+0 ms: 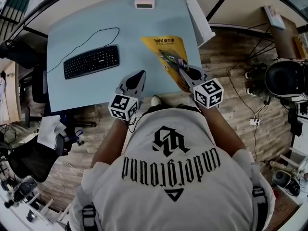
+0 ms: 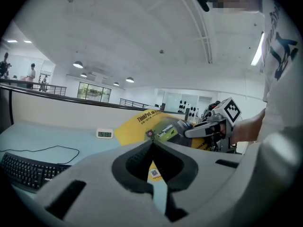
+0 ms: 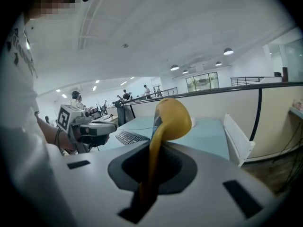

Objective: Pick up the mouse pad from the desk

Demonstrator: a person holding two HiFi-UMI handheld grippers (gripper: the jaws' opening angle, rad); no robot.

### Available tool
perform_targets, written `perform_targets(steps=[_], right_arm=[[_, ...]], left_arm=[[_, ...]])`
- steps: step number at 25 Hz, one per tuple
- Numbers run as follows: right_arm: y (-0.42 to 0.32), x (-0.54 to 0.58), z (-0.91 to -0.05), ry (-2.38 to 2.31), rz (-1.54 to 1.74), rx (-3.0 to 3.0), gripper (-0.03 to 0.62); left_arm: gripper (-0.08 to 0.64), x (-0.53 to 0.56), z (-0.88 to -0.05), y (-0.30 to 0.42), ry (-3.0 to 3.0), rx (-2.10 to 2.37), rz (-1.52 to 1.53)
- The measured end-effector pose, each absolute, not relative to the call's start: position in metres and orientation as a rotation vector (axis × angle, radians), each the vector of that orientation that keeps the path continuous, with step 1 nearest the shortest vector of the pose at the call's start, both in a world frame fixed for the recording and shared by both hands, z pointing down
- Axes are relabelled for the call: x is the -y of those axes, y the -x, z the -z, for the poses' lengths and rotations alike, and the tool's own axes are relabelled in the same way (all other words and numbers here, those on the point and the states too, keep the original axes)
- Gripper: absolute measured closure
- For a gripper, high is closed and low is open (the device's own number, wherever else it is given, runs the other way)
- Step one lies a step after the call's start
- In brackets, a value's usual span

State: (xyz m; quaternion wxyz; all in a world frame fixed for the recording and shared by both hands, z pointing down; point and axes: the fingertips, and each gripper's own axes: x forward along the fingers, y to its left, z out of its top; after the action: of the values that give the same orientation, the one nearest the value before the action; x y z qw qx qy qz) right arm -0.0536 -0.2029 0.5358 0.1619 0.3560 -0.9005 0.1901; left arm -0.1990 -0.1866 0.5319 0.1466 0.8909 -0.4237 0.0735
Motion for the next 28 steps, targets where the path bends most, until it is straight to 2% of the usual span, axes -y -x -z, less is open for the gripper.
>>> perform_targets(steps=[28], right_arm=[[-0.099,0.089,-0.489,-0.842,-0.425,2.794,0.568]], left_arm=[[0.552,0.067,-0.480,0.035,-2.553,1.448,-0.147]])
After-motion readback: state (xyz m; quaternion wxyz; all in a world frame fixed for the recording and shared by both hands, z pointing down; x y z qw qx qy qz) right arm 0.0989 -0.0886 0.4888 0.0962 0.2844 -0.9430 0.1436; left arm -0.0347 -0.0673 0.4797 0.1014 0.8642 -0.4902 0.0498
